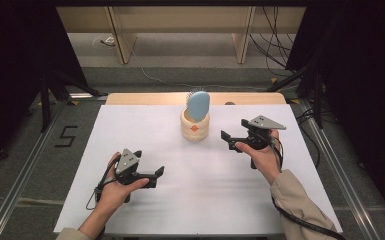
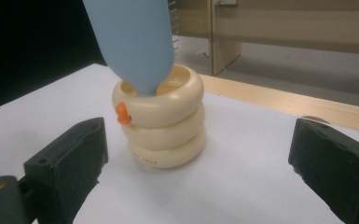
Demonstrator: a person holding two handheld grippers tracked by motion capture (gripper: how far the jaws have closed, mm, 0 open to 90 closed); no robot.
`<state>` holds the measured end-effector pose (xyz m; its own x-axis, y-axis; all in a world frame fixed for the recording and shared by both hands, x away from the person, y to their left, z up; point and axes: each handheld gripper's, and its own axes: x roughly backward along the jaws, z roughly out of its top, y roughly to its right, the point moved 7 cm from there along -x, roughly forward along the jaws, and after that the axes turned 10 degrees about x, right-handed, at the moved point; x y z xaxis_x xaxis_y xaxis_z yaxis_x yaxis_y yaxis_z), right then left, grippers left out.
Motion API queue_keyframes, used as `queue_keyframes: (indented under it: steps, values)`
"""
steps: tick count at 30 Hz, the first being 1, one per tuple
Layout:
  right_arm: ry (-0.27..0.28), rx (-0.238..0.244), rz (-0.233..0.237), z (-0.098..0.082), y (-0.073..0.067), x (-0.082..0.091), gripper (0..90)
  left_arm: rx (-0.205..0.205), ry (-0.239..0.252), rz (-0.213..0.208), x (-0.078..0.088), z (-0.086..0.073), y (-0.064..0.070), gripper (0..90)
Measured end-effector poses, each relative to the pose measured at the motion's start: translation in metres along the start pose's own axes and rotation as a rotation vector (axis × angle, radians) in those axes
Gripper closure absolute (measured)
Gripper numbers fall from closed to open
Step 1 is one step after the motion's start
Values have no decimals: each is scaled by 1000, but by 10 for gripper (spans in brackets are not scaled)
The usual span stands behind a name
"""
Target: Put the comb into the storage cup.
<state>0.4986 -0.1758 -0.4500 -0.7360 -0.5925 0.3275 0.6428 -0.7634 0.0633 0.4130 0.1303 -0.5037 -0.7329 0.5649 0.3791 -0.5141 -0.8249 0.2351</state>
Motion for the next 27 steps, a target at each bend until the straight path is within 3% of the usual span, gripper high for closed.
queue_keyframes:
  steps: [27]
  values:
    - [-29,49,49,-27,-10,42,70,-4,2,1,1,0,1,0]
